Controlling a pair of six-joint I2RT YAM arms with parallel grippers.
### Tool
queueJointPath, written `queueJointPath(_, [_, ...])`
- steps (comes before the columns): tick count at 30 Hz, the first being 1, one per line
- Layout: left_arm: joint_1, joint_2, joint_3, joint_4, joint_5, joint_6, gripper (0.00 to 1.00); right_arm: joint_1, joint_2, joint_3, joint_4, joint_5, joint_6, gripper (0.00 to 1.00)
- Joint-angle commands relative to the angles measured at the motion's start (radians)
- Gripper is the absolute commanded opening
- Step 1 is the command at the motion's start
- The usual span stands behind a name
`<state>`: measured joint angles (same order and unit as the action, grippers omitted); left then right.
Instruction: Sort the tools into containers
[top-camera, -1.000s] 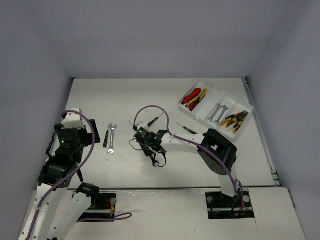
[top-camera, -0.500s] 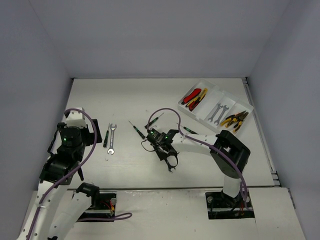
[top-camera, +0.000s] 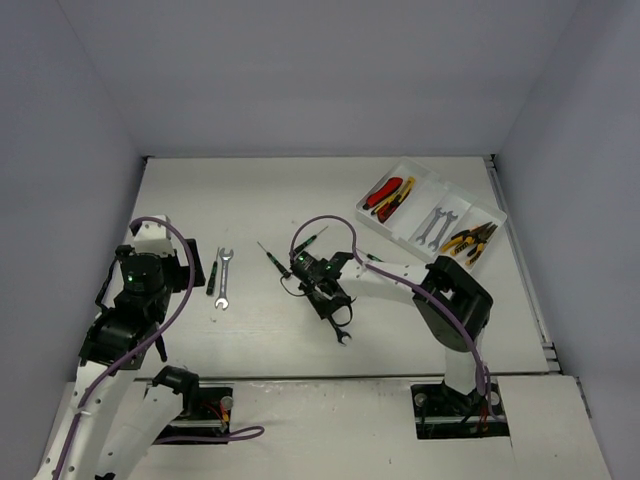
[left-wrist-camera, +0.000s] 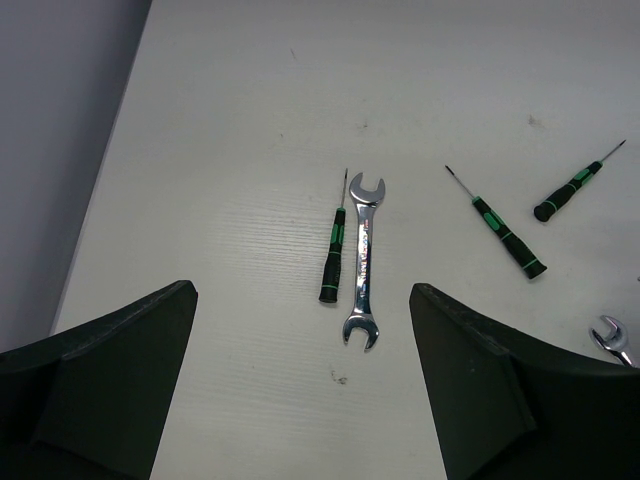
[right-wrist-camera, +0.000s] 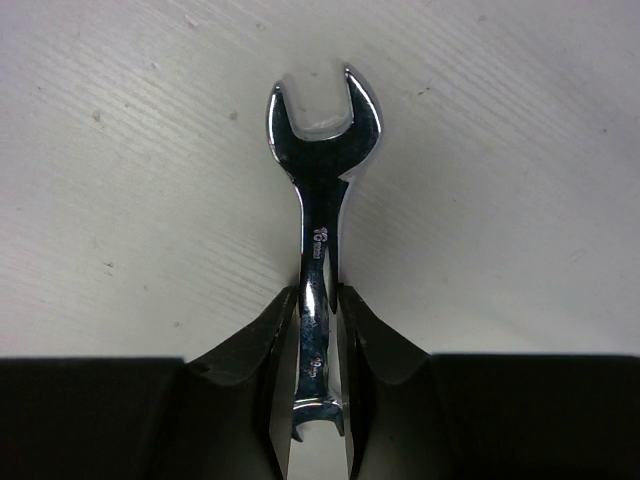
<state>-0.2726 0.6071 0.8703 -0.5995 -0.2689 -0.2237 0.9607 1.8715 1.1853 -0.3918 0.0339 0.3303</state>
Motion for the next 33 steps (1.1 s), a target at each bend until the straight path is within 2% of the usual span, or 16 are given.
queueJointPath(1, [0.009, 0.014, 0.018, 0.061, 0.004, 0.001, 0.85, -0.010, 0.107, -0.038, -0.077, -0.024, -0.038, 0.11])
queueJointPath(4, [0.009, 0.014, 0.016, 0.061, 0.003, 0.001, 0.85, -0.018, 0.124, -0.025, -0.075, -0.025, -0.045, 0.00])
queueJointPath(9, [0.009, 0.015, 0.017, 0.060, 0.003, 0.001, 0.85, -0.052, 0.067, 0.013, -0.075, 0.043, -0.023, 0.00])
queueJointPath(13, [0.009, 0.014, 0.016, 0.061, 0.002, 0.001, 0.85, -0.127, -0.053, 0.054, -0.074, 0.108, 0.005, 0.00])
queueJointPath(17, [0.009, 0.014, 0.016, 0.060, 0.002, 0.001, 0.85, -0.270, -0.148, 0.084, -0.073, 0.142, 0.023, 0.00])
queueJointPath(24, [0.010, 0.016, 0.016, 0.060, 0.005, 0.002, 0.85, -0.622, -0.225, 0.171, -0.050, 0.102, 0.031, 0.00])
queueJointPath(27, [0.010, 0.019, 0.016, 0.061, 0.005, 0.003, 0.85, -0.789, -0.192, 0.208, -0.028, 0.076, 0.049, 0.00])
queueJointPath(33, [0.010, 0.045, 0.016, 0.060, 0.045, 0.007, 0.85, -0.963, -0.064, 0.281, 0.043, 0.015, 0.086, 0.00])
